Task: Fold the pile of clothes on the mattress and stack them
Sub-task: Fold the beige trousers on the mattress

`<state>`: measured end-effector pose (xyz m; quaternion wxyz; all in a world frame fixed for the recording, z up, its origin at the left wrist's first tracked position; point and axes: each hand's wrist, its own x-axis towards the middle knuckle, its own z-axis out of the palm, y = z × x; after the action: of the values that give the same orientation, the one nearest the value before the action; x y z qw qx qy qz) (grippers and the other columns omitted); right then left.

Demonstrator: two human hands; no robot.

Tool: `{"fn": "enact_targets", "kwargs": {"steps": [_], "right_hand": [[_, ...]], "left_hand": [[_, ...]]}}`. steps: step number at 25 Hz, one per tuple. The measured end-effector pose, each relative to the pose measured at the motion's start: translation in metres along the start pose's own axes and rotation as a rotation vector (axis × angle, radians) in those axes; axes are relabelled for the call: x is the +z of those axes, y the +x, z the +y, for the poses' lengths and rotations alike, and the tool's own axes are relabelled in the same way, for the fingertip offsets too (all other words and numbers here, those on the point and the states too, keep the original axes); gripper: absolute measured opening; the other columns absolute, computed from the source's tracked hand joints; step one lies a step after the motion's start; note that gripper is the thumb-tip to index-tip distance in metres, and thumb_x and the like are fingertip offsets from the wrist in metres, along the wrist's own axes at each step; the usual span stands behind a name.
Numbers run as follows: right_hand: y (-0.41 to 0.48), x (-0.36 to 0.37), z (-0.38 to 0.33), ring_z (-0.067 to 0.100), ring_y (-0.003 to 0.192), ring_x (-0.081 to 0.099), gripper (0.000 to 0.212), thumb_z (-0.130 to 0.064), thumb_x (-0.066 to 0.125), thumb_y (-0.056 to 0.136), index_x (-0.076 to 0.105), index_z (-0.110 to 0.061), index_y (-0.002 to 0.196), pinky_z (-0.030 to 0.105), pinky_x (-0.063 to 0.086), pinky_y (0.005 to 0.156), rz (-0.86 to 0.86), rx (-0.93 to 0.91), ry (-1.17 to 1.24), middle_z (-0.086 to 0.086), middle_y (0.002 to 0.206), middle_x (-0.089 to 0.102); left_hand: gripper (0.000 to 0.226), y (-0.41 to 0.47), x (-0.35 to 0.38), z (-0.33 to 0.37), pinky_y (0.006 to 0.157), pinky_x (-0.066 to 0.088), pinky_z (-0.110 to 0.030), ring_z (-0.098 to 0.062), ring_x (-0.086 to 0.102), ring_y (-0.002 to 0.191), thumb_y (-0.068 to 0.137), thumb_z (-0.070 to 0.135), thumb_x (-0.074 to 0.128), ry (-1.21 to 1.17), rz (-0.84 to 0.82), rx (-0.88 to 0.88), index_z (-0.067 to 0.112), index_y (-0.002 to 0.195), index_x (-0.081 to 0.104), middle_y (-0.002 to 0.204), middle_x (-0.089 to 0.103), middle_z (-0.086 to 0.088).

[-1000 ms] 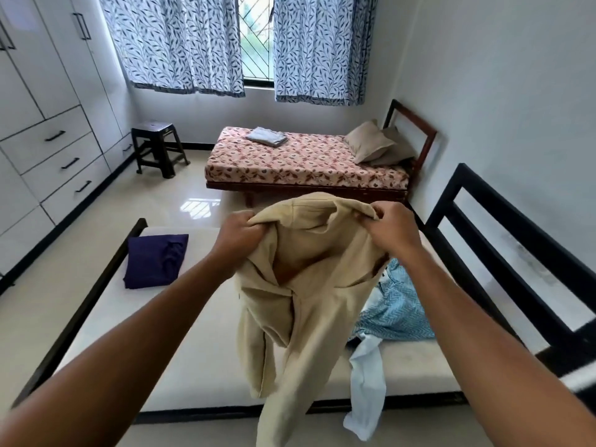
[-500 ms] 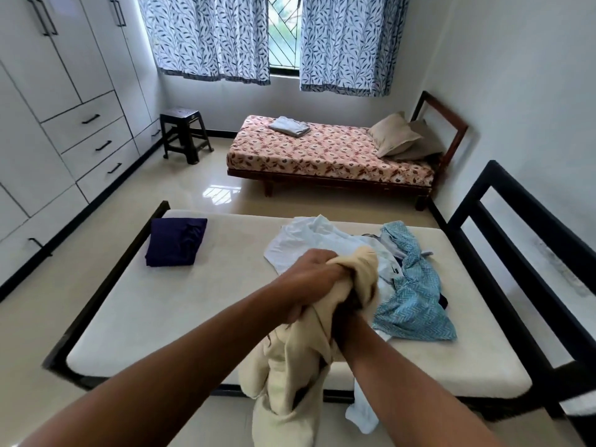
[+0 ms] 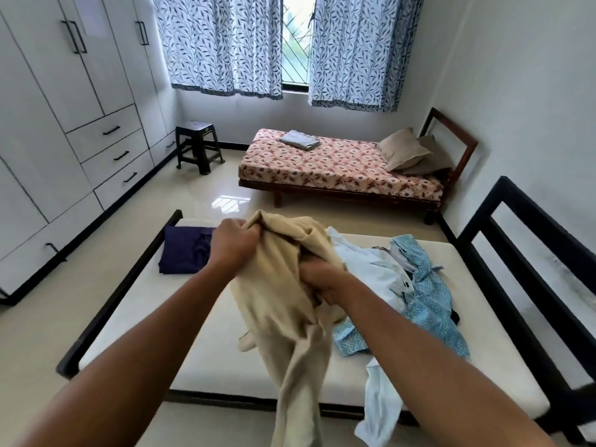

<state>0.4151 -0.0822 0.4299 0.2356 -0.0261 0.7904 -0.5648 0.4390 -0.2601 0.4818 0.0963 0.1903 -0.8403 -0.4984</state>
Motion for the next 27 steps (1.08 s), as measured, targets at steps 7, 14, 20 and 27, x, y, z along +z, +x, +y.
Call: {"fn": "enact_targets", "kwargs": {"steps": [7,14,20,27], "right_hand": [[-0.028,-0.093,-0.023,0.026,0.081,0.053,0.038,-0.02,0.073,0.042,0.069,-0.01,0.079,0.033,0.045,0.066,0.423,-0.035,0.539,0.01,0.087,0.058],[-0.056,-0.086,-0.077,0.017,0.072,0.062,0.006,-0.018,0.073,0.081,0.074,-0.015,0.076,0.03,0.05,0.07,0.116,-0.25,0.797,0.003,0.077,0.065],[-0.013,-0.05,-0.078,0.023,0.061,0.049,0.031,-0.012,0.083,0.078,0.056,-0.014,0.063,0.037,0.044,0.06,0.548,-0.236,0.521,0.003,0.057,0.052],[-0.016,-0.034,-0.084,0.023,0.067,0.072,0.024,-0.014,0.082,0.089,0.065,-0.008,0.073,0.036,0.063,0.062,0.413,-0.309,0.522,0.014,0.074,0.072]], "left_hand": [[0.044,0.032,-0.021,-0.078,0.076,0.047,-0.039,-0.023,0.059,0.081,0.087,0.045,0.078,-0.154,0.057,-0.33,0.003,0.081,0.067,0.086,0.065,-0.01],[0.068,0.074,-0.034,-0.094,0.105,0.049,-0.044,-0.028,0.062,0.125,0.066,0.048,0.087,-0.662,-0.129,-0.328,0.014,0.122,0.074,0.13,0.07,-0.007],[0.041,0.025,-0.01,-0.018,0.097,0.058,-0.046,-0.023,0.067,0.117,0.095,0.048,0.068,-0.187,-0.047,0.168,0.022,0.126,0.065,0.125,0.069,-0.002],[0.012,-0.01,0.019,0.019,0.062,0.046,-0.027,-0.015,0.065,0.071,0.088,0.026,0.079,0.17,-0.025,0.617,0.018,0.093,0.071,0.075,0.066,0.009]]}}
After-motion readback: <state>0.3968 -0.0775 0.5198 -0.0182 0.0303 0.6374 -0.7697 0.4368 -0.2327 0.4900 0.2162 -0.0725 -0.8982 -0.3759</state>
